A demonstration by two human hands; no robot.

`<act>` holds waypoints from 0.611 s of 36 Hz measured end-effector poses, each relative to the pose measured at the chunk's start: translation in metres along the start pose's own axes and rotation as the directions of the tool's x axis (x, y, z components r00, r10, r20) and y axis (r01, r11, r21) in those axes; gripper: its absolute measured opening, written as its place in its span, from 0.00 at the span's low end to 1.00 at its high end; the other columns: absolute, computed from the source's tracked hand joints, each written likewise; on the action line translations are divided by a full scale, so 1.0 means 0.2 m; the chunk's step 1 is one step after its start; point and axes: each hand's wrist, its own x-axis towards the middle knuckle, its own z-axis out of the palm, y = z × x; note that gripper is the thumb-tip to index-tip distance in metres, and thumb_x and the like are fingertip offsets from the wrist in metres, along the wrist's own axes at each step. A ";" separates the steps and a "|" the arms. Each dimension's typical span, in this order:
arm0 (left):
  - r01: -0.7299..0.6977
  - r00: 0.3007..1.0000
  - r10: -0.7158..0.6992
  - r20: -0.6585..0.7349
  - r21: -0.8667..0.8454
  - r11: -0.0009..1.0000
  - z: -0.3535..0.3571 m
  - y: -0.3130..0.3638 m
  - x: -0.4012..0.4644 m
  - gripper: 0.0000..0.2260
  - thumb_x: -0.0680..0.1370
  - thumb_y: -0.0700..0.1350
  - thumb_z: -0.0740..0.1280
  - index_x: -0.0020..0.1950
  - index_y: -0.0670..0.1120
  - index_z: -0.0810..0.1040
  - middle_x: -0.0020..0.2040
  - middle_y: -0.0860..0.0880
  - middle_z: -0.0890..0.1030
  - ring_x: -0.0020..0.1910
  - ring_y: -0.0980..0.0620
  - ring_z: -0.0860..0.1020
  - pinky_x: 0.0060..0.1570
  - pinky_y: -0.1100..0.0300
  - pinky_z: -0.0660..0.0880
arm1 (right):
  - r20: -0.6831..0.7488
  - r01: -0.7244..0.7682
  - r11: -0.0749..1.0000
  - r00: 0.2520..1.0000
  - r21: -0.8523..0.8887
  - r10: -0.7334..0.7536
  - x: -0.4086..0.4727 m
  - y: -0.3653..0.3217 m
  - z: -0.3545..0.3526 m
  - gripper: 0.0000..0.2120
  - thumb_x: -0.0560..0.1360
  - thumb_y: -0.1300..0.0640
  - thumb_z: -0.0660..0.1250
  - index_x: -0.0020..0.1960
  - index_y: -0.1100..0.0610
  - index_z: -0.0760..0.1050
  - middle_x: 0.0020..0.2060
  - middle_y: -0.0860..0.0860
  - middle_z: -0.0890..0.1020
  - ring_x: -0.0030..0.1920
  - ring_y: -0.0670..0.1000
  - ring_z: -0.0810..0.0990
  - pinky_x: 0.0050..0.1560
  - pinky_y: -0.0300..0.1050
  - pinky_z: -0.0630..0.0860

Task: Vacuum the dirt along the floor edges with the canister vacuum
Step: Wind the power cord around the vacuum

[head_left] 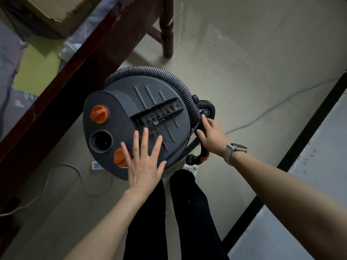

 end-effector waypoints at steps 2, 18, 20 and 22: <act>0.015 1.000 -0.015 -0.011 -0.027 1.000 -0.01 -0.02 -0.02 0.40 0.67 0.52 0.76 0.75 0.49 0.62 0.77 0.38 0.54 0.76 0.37 0.50 0.68 0.29 0.48 | -0.007 -0.010 1.000 1.000 0.016 0.011 -0.02 -0.01 0.00 0.31 0.82 0.48 0.55 0.80 0.56 0.48 0.75 0.57 0.60 0.74 0.58 0.60 0.73 0.50 0.59; 0.343 0.931 -0.293 0.220 -0.244 0.907 -0.01 -0.21 -0.10 0.53 0.63 0.62 0.76 0.76 0.59 0.42 0.78 0.41 0.45 0.76 0.37 0.42 0.66 0.29 0.56 | 0.139 0.566 0.600 0.782 -0.565 -0.607 0.15 -0.63 -0.10 0.35 0.80 0.41 0.57 0.79 0.47 0.44 0.74 0.55 0.63 0.75 0.57 0.58 0.74 0.64 0.48; 0.338 0.933 -0.289 0.213 -0.250 0.907 -0.02 -0.22 -0.10 0.53 0.62 0.62 0.76 0.76 0.58 0.44 0.78 0.42 0.46 0.76 0.36 0.45 0.64 0.28 0.59 | 0.154 0.575 0.573 0.772 -0.584 -0.617 0.19 -0.65 -0.12 0.32 0.79 0.40 0.56 0.79 0.46 0.50 0.66 0.56 0.70 0.68 0.58 0.67 0.71 0.59 0.56; 0.333 0.936 -0.287 0.202 -0.251 0.909 -0.01 -0.21 -0.10 0.53 0.61 0.61 0.77 0.77 0.56 0.47 0.77 0.42 0.48 0.75 0.35 0.47 0.63 0.28 0.61 | 0.154 0.587 0.551 0.754 -0.593 -0.638 0.20 -0.64 -0.14 0.30 0.79 0.38 0.56 0.78 0.47 0.54 0.62 0.56 0.72 0.63 0.58 0.70 0.64 0.54 0.63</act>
